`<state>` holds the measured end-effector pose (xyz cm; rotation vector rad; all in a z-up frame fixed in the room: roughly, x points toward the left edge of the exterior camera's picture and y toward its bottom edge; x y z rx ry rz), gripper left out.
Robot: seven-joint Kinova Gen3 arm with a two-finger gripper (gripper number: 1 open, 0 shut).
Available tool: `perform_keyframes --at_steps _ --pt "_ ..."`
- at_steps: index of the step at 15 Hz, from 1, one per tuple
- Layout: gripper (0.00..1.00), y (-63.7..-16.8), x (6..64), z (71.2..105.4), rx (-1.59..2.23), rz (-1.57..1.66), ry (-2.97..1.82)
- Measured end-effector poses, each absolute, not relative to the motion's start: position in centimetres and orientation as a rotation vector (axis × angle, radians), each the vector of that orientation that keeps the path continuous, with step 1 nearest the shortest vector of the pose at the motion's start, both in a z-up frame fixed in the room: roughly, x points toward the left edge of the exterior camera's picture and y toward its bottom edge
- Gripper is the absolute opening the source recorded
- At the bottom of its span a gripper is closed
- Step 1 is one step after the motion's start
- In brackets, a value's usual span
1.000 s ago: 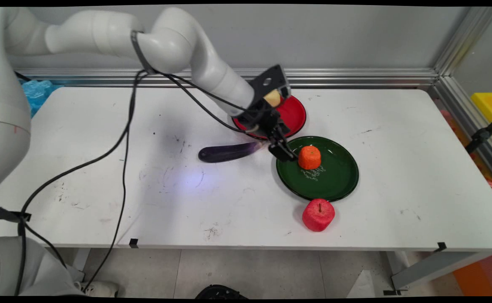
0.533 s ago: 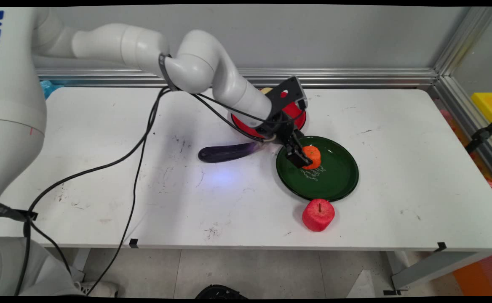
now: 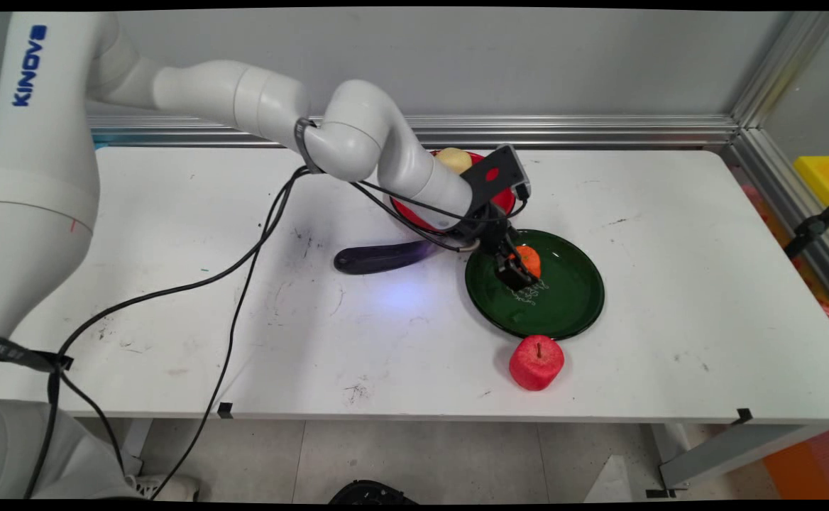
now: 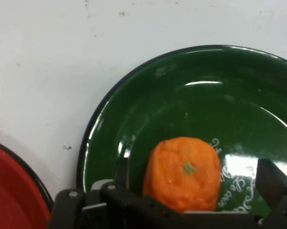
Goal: Pick up the mandarin from the green plate, then place the picked object on the table
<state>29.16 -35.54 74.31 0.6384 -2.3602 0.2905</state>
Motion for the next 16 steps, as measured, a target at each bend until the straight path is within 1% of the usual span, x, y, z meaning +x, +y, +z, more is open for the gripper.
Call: perform_keyframes --at_steps 5,6,12,16 --pt "1.00 -36.1 28.7 73.1 0.648 0.300 -2.354" --pt "0.00 -36.2 28.6 72.9 0.649 0.301 -2.353" --pt "0.00 -36.5 28.4 72.5 0.662 0.296 -2.341" --pt "0.00 -36.9 28.5 73.7 0.670 0.286 -2.320"
